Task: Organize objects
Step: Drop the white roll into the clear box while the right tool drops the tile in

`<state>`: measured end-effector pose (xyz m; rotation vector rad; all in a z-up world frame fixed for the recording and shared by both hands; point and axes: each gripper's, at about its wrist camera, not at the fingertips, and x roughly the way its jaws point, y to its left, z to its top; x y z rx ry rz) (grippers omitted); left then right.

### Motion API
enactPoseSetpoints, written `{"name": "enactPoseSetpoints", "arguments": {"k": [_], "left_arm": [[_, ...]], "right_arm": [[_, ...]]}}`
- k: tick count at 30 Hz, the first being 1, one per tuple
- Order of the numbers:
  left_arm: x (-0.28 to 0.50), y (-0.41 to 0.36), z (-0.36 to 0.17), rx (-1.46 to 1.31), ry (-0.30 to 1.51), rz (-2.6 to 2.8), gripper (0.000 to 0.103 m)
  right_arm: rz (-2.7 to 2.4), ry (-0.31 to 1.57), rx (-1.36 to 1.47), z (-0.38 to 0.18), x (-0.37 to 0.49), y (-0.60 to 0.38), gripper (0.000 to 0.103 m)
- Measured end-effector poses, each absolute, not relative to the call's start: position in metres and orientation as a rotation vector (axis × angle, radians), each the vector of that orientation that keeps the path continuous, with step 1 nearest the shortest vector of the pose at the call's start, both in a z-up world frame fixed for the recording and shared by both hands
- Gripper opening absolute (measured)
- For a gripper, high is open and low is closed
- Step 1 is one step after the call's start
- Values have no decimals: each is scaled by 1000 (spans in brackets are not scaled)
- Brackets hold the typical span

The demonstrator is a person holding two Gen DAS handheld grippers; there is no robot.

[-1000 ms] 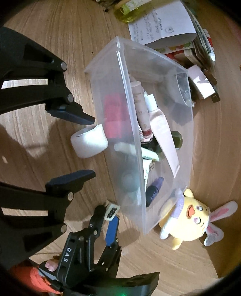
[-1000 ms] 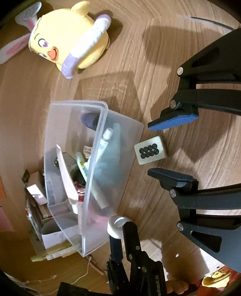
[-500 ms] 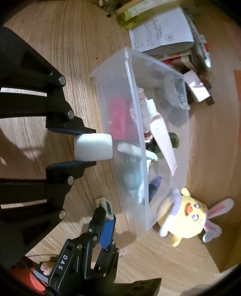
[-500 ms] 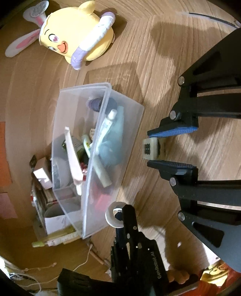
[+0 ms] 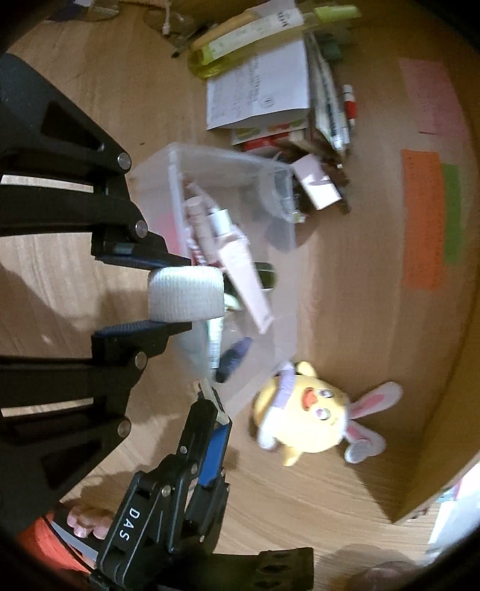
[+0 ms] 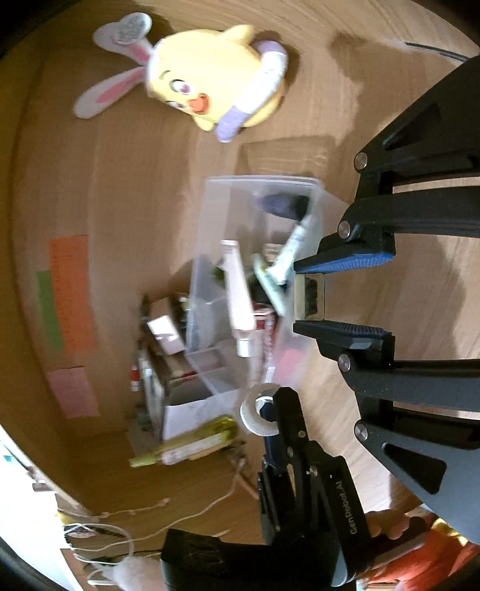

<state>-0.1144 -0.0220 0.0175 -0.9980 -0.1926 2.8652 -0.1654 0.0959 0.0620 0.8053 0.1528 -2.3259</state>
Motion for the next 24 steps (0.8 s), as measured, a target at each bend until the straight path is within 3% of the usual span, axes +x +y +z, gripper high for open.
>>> {"name": "enactPoseSetpoints", "arguments": {"k": [6, 14, 18, 21, 24], "left_arm": [[-133, -31, 29, -975, -213, 2882, 24], [-170, -42, 5, -1110, -253, 2849, 24], [-173, -45, -3, -1137, -271, 2838, 35], [-172, -45, -2, -1122, -257, 2846, 37], [-168, -43, 2, -1093, -233, 2858, 37]], "right_arm": [[-2369, 146, 820, 66, -192, 89, 22], [-2384, 176, 924, 42, -224, 77, 22], [-2387, 226, 939, 36, -226, 71, 24], [-2379, 226, 937, 37, -227, 71, 31], [-2371, 213, 930, 40, -226, 73, 33]]}}
